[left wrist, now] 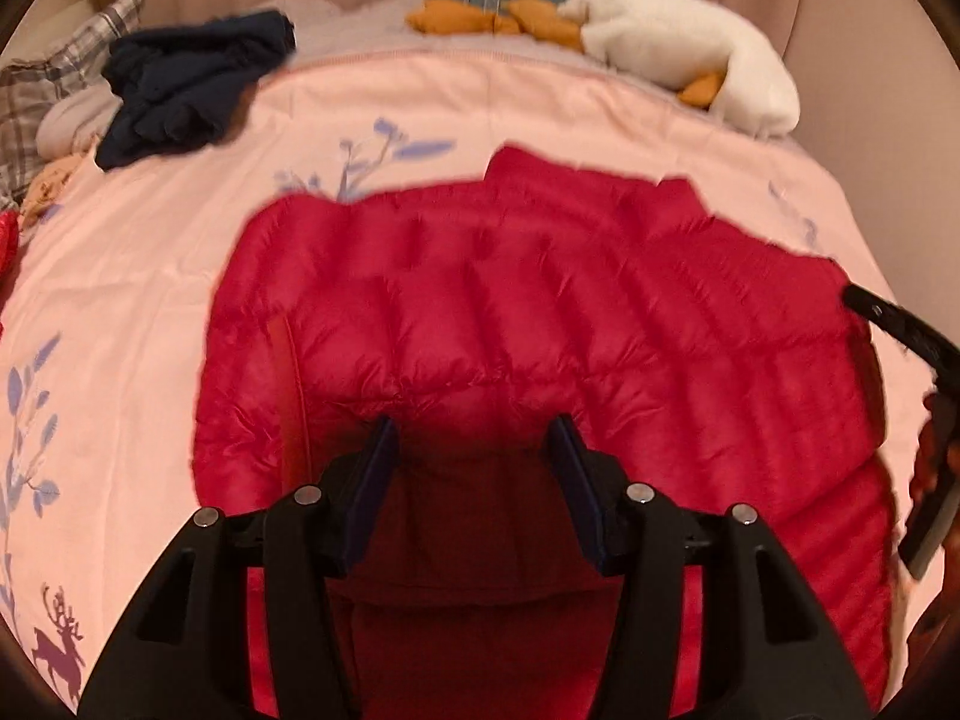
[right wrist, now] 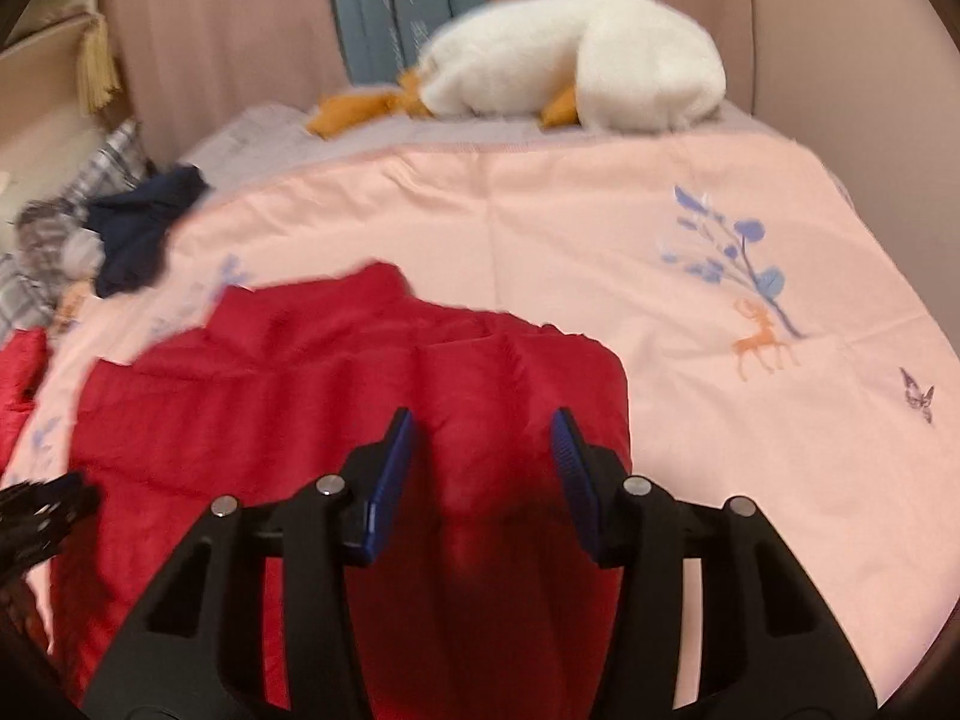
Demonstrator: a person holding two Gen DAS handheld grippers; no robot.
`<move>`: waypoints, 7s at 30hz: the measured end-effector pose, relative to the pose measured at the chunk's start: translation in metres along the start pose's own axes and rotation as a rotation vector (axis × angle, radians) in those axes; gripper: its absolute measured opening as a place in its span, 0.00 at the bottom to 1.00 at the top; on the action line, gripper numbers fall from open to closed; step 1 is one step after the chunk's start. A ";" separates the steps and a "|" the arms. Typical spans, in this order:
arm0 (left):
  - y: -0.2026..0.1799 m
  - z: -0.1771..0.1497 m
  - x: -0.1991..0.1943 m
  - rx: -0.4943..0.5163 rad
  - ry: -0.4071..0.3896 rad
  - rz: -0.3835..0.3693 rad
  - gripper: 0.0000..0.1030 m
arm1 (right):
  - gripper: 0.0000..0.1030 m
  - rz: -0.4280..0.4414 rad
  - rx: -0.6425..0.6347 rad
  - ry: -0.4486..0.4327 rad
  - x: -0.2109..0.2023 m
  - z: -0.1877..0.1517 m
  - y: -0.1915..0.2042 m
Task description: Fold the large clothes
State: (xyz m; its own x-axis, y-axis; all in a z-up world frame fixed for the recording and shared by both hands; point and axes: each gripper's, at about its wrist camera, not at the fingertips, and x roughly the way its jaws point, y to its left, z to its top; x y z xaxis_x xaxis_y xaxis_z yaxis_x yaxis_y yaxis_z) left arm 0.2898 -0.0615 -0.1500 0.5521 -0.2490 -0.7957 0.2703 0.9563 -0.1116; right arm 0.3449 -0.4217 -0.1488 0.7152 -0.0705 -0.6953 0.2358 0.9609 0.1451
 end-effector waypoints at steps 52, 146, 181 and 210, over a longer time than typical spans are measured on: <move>-0.011 -0.200 -0.116 0.132 0.000 0.047 0.82 | 0.71 0.143 -0.356 0.137 -0.171 -0.222 0.061; 0.051 -0.227 -0.133 -0.353 0.035 -0.592 0.18 | 0.18 0.509 0.292 0.168 -0.201 -0.267 -0.010; 0.032 -0.204 -0.164 -0.253 -0.066 -0.611 0.16 | 0.13 0.625 0.222 0.034 -0.255 -0.251 0.004; 0.028 -0.178 -0.193 -0.199 -0.145 -0.667 0.16 | 0.13 0.791 0.123 -0.085 -0.313 -0.238 0.000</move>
State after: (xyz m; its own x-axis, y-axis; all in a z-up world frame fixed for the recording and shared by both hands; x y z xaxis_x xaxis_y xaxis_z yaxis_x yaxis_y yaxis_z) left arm 0.0504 0.0405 -0.1051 0.4223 -0.7959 -0.4338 0.4460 0.5991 -0.6649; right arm -0.0360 -0.3360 -0.0987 0.7469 0.5940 -0.2989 -0.2946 0.6985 0.6522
